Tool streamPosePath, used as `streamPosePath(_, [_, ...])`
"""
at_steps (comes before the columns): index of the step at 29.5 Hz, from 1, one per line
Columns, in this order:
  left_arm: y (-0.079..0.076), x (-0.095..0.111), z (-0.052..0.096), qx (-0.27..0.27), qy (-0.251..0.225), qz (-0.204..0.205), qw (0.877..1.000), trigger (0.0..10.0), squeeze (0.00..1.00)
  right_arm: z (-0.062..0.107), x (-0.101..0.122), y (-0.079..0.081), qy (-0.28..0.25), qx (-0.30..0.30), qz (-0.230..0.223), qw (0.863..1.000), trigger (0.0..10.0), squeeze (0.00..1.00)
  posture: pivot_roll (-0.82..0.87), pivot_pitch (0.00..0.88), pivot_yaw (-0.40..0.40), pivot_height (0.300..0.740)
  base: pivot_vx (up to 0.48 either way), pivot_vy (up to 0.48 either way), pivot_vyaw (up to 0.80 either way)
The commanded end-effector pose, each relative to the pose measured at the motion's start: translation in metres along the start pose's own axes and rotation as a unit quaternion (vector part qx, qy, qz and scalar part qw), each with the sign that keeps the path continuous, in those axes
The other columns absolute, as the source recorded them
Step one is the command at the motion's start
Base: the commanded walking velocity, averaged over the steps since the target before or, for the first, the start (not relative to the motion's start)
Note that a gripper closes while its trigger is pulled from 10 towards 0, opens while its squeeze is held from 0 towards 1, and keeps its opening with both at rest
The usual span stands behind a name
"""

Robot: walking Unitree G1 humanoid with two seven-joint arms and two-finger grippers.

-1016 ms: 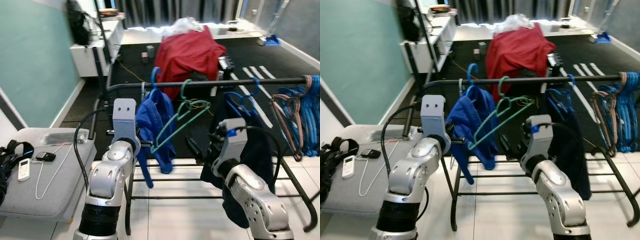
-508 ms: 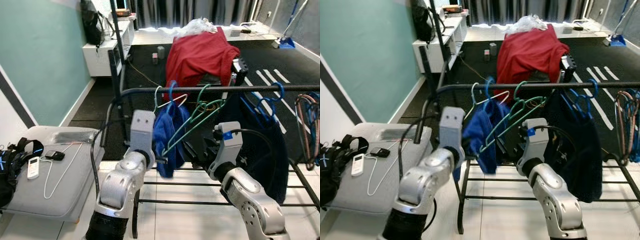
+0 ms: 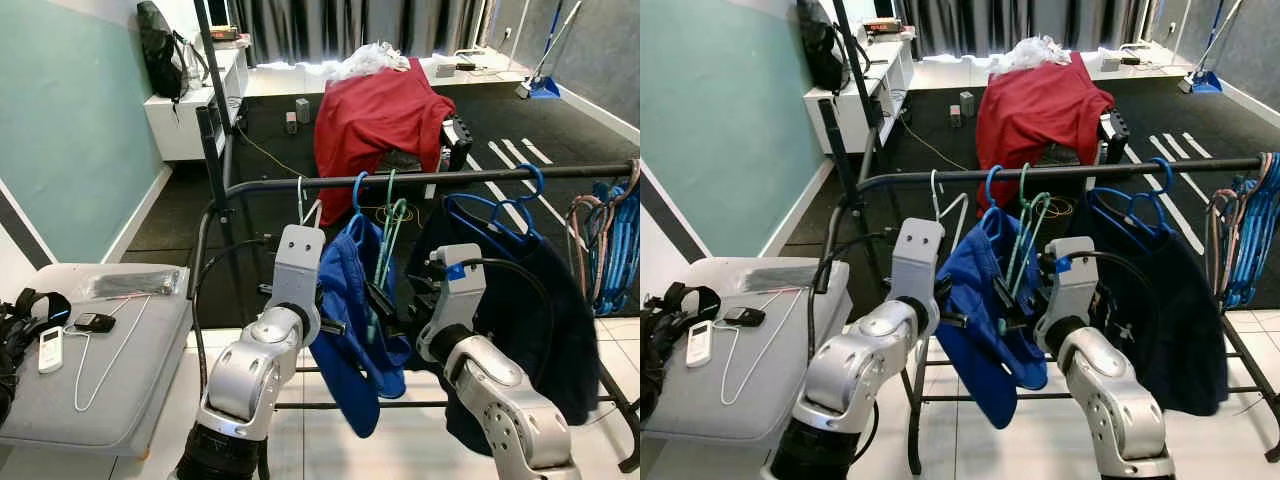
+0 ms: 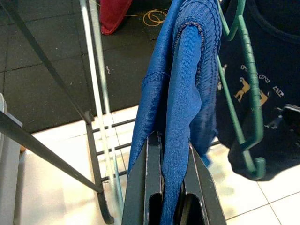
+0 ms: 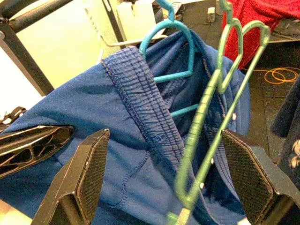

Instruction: Hang hanger

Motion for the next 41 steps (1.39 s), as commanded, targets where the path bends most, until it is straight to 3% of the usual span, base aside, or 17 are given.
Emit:
streamPosePath(1, [-0.022, -0.007, 0.004, -0.026, 0.004, 0.026, 0.999, 10.0, 0.00, -0.001, -0.001, 0.001, 0.006, 0.002, 0.001, 1.000, 10.0, 0.00, -0.11, 0.000, 0.033, 0.740, 0.000, -0.480, 0.00])
streamPosePath(10, [-0.015, -0.006, 0.007, -0.006, 0.004, 0.032, 0.999, 10.0, 0.00, -0.002, -0.001, 0.000, 0.009, 0.004, 0.004, 1.000, 10.0, 0.00, -0.11, 0.000, 0.024, 0.740, 0.000, -0.160, 0.00])
streamPosePath(11, [-0.010, -0.005, 0.011, 0.004, -0.006, 0.042, 0.999, 10.0, 0.16, -0.002, -0.001, 0.000, 0.009, 0.005, 0.006, 1.000, 10.0, 0.00, -0.11, 0.000, 0.019, 0.740, 0.000, 0.000, 0.00])
streamPosePath(12, [-0.010, -0.005, 0.011, 0.004, -0.006, 0.042, 0.999, 10.0, 0.16, -0.002, -0.001, 0.000, 0.009, 0.005, 0.006, 1.000, 10.0, 0.00, -0.11, 0.000, 0.019, 0.740, 0.000, 0.000, 0.00])
streamPosePath(13, [-0.006, -0.005, 0.014, 0.007, -0.009, 0.039, 0.999, 10.0, 1.00, -0.002, -0.001, 0.001, 0.010, 0.006, 0.007, 1.000, 10.0, 0.00, -0.11, 0.000, 0.019, 0.740, 0.000, 0.000, 0.00])
streamPosePath(19, [-0.007, -0.013, 0.026, -0.019, 0.008, 0.016, 1.000, 10.0, 1.00, -0.003, -0.001, 0.000, 0.016, 0.012, 0.014, 1.000, 10.0, 0.00, -0.11, 0.000, 0.006, 0.740, 0.000, 0.000, 0.00])
streamPosePath(22, [-0.009, -0.016, 0.034, -0.058, 0.016, -0.004, 0.998, 10.0, 1.00, -0.003, -0.001, 0.001, 0.017, 0.012, 0.015, 1.000, 10.0, 0.00, -0.11, 0.000, 0.006, 0.740, 0.000, 0.000, 0.00])
streamPosePath(24, [-0.014, -0.017, 0.045, -0.122, 0.008, -0.023, 0.992, 10.0, 1.00, -0.003, -0.002, 0.000, 0.018, 0.013, 0.015, 1.000, 10.0, 0.00, -0.11, 0.000, 0.000, 0.740, 0.000, 0.000, 0.00])
streamPosePath(25, [-0.014, -0.017, 0.045, -0.122, 0.008, -0.023, 0.992, 10.0, 1.00, -0.003, -0.002, 0.000, 0.018, 0.013, 0.015, 1.000, 10.0, 0.00, -0.11, 0.000, 0.000, 0.740, 0.000, 0.000, 0.00])
streamPosePath(27, [-0.017, -0.012, 0.061, -0.195, -0.023, -0.044, 0.980, 10.0, 1.00, -0.004, -0.002, 0.000, 0.019, 0.013, 0.014, 1.000, 10.0, 0.00, -0.10, 0.000, -0.002, 0.740, 0.000, 0.000, 0.00])
streamPosePath(29, [-0.017, -0.012, 0.061, -0.195, -0.023, -0.044, 0.980, 10.0, 1.00, -0.004, -0.002, 0.000, 0.019, 0.013, 0.014, 1.000, 10.0, 0.00, -0.10, 0.000, -0.002, 0.740, 0.000, 0.000, 0.00])
streamPosePath(31, [-0.010, -0.010, 0.067, -0.201, -0.046, -0.046, 0.977, 10.0, 1.00, -0.004, -0.002, 0.000, 0.019, 0.015, 0.013, 1.000, 10.0, 0.00, -0.09, 0.000, -0.005, 0.740, 0.000, 0.000, 0.00])
streamPosePath(33, [0.025, -0.005, 0.072, -0.122, -0.097, -0.020, 0.988, 10.0, 1.00, -0.005, -0.002, 0.000, 0.021, 0.020, 0.016, 0.999, 10.0, 0.00, -0.09, 0.000, -0.012, 0.740, 0.000, 0.000, 0.00])
streamPosePath(34, [0.025, -0.005, 0.072, -0.122, -0.097, -0.020, 0.988, 10.0, 1.00, -0.005, -0.002, 0.000, 0.021, 0.020, 0.016, 0.999, 10.0, 0.00, -0.09, 0.000, -0.012, 0.740, 0.000, 0.000, 0.00])
streamPosePath(35, [0.042, -0.005, 0.075, -0.068, -0.119, -0.001, 0.991, 10.0, 0.75, -0.004, -0.001, 0.001, 0.018, 0.022, 0.022, 0.999, 10.0, 0.00, -0.09, 0.000, -0.014, 0.740, 0.000, 0.000, 0.00])
streamPosePath(36, [0.052, -0.007, 0.078, -0.027, -0.131, 0.012, 0.991, 10.0, 0.00, -0.004, 0.001, 0.001, 0.012, 0.021, 0.029, 0.999, 10.0, 0.00, -0.09, 0.000, -0.014, 0.740, 0.000, 0.000, 0.00])
streamPosePath(41, [0.058, -0.021, 0.085, 0.037, -0.133, 0.052, 0.989, 10.0, 0.00, 0.001, 0.005, 0.003, -0.009, 0.020, 0.059, 0.998, 10.0, 0.00, -0.07, 0.000, -0.034, 0.740, 0.000, 0.000, 0.00])
Point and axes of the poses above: a point about 5 cm out from each wrist's last joint towards the gripper, its own z axis pointing back from the gripper into the wrist, its own x axis along the axis of the wrist's last joint, y = z × x, the point moved 3 cm from there along -z, pointing out of the wrist towards the gripper, and after that the axes turned 12 degrees about -z, right-handed, at the moved point
